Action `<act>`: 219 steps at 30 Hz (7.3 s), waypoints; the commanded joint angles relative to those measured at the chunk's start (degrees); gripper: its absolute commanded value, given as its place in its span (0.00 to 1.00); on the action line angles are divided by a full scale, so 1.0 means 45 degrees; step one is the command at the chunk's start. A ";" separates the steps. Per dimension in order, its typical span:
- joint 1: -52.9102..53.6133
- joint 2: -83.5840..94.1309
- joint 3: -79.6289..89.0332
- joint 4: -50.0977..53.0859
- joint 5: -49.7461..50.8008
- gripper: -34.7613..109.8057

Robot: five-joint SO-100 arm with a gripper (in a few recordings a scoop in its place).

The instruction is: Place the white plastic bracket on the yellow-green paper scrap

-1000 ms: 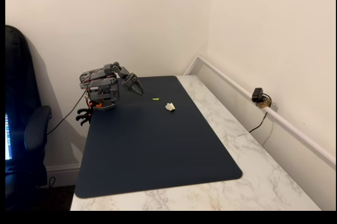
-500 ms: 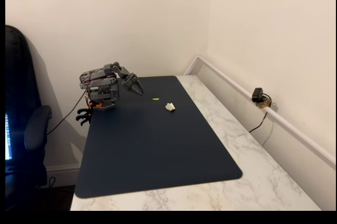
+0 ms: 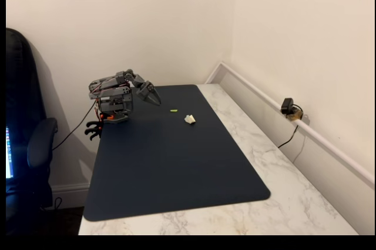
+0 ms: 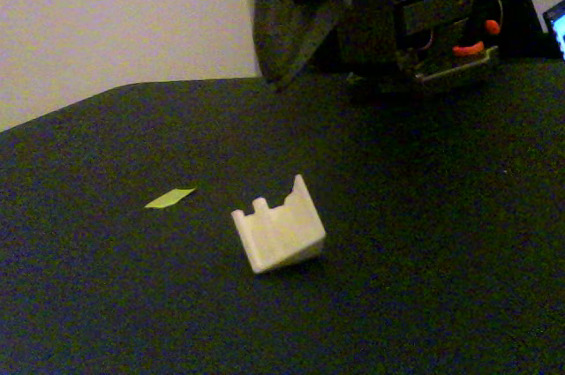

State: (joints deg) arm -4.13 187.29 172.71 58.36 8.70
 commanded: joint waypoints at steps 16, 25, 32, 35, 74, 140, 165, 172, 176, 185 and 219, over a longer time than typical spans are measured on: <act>-0.1855 -1.2969 -1.3125 0.2852 0.0801 0.24; -0.1875 -1.9375 -1.9746 0.6914 0.2168 0.26; -0.1934 -2.1484 -2.2930 0.7832 0.1523 0.44; -0.1816 -2.1582 -2.3164 0.7715 0.1855 0.42; -0.3965 -2.8242 -2.5234 0.5469 0.4609 0.49; -0.1113 -2.3984 -1.9160 0.4355 0.6621 0.24; 0.2422 -2.5254 -1.8125 0.2559 0.5176 0.24; 0.2676 -2.5605 -1.7949 0.2090 0.5020 0.24; 0.2891 -2.5664 -1.7988 0.2070 0.4707 0.24; 0.2832 -2.4941 -1.7617 0.2324 0.4336 0.48; -0.0215 -1.0410 -0.7754 -0.1602 0.2559 0.24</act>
State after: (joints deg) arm -5.89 131.22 129.38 59.68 23.29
